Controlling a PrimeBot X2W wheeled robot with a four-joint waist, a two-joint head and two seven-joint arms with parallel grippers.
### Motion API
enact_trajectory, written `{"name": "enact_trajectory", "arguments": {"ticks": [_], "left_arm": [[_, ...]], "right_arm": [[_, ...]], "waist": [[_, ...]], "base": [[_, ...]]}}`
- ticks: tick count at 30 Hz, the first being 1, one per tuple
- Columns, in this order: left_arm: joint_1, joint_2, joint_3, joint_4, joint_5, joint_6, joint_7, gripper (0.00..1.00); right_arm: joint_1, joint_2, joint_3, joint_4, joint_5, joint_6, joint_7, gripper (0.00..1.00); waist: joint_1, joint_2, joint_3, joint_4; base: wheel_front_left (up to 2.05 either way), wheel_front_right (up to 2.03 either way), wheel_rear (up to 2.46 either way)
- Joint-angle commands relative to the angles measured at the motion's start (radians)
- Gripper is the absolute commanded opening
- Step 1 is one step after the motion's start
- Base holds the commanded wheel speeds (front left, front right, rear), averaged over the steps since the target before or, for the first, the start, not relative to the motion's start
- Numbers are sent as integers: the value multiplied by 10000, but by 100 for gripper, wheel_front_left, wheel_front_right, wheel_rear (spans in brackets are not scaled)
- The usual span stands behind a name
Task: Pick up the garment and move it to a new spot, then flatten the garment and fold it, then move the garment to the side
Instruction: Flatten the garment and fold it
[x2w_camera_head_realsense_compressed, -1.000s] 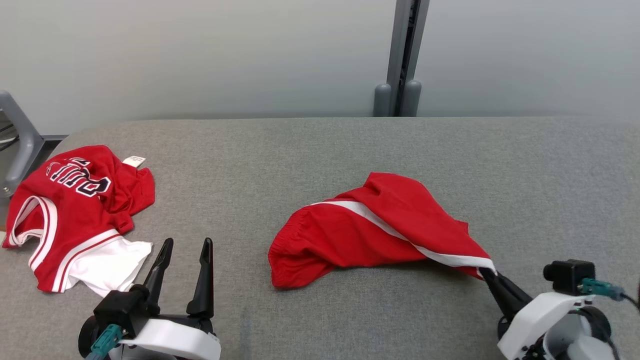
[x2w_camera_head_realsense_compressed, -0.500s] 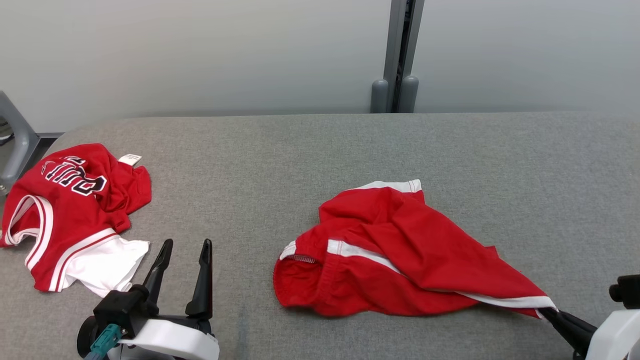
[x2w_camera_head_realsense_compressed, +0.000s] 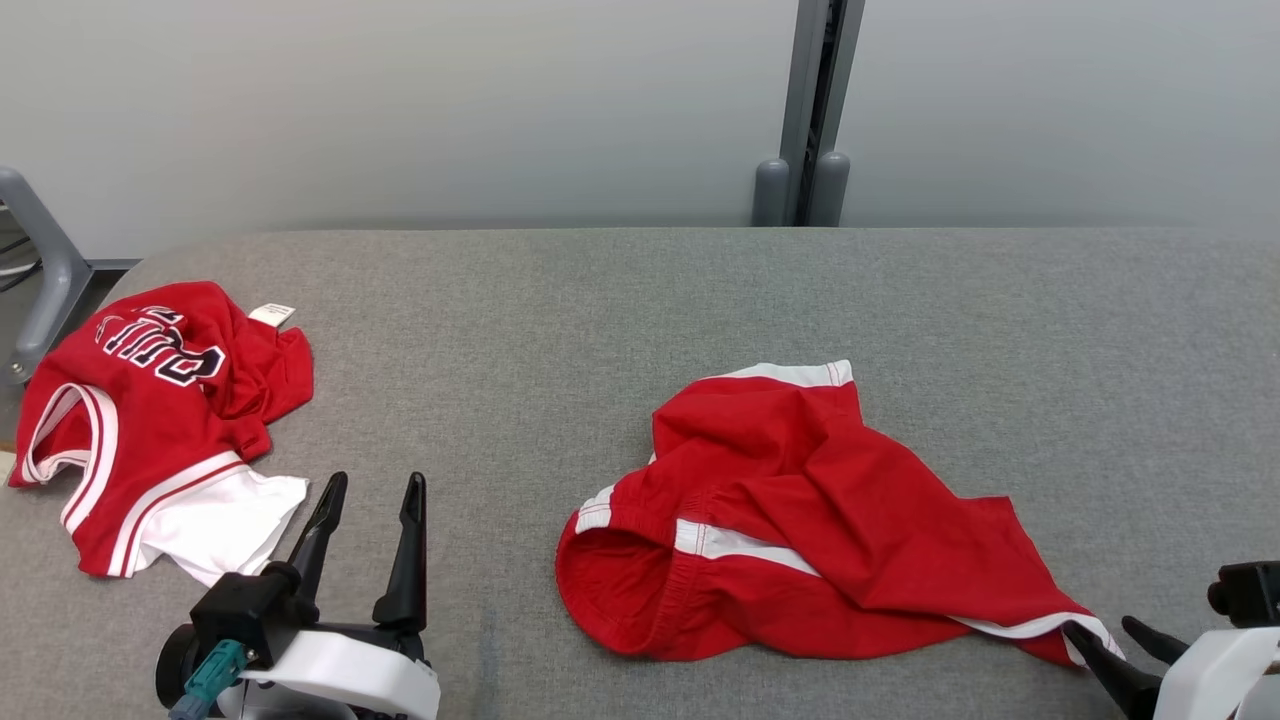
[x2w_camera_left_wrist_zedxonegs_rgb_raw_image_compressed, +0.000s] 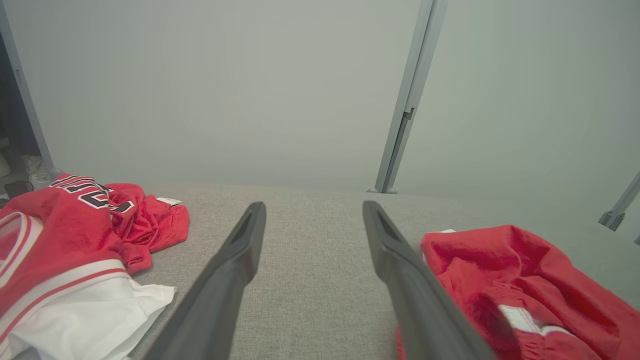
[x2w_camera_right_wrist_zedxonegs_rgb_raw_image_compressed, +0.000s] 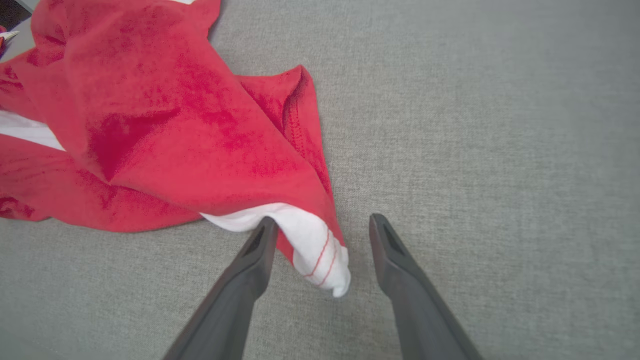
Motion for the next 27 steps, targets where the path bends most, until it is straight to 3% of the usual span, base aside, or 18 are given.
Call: {"name": "enact_trajectory", "arguments": {"ticks": [1,8,13,17,22,27], "left_arm": [[-3,75,-10,11,-19,7,-28,100],[91,136,-54,-51,-54,56,15,100],[141,189,-48,-127,-85,86,45,100],[70,139,-188,-213,-76,23,107,100],[-166,-49,-684,-236,-119,-239,591,100],[-644,-318,-1353,13,-425,-690,1810,100]], "right_arm": [[-65,-37,-126,-84,-35,3,-126,100],[249,-392,-1153,-1043,-405,3,-973,100],[335,-298,-2077,-1549,-1012,3,-1643,100],[260,294,-2975,-1867,-2095,5,-2729,100],[23,1502,-3674,-1958,-3277,3,-3691,100],[-173,2531,-4135,-1777,-4225,3,-4045,100]], "waist": [[0,0,-44,-43],[0,0,-184,-179],[0,0,-238,-272],[0,0,-267,-362],[0,0,-182,-461],[0,0,-33,-504]], "base": [[0,0,0],[0,0,0],[0,0,0],[0,0,0],[0,0,0],[0,0,0]]}}
